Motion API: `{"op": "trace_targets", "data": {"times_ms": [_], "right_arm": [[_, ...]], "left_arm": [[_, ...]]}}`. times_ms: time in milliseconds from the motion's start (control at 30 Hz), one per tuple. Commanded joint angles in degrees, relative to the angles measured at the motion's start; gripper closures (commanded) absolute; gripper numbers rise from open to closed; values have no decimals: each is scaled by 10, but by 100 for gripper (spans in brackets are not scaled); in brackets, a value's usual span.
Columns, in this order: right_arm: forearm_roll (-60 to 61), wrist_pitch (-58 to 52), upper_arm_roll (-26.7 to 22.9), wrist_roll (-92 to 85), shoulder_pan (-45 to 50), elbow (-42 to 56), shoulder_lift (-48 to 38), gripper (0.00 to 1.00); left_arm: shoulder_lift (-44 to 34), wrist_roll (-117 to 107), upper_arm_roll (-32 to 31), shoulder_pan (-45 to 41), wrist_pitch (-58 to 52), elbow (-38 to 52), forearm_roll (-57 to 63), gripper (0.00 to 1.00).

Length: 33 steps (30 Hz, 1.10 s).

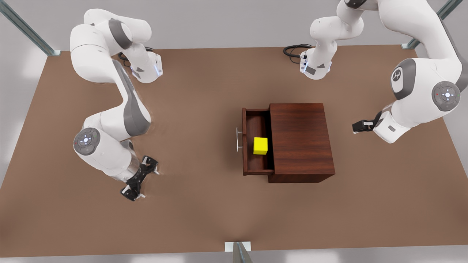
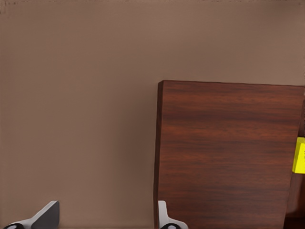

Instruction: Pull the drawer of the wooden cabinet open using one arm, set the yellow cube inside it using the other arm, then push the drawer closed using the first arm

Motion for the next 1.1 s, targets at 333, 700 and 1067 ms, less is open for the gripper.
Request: {"op": "trace_targets", "data": {"times_ms": [333, 700, 1067], "right_arm": [[21, -220, -178, -1305, -8, -131, -65, 0], [20, -53, -181, -1288, -14, -378, -195, 0], [18, -48, -180, -1267, -9, -376, -187, 0]], "left_arm": [[47, -1072, -5, -252, 89, 4, -85, 100], [169, -1367, -3, -416, 302, 34, -25, 100], [269, -1480, 0, -459, 365, 80, 46, 100]]}}
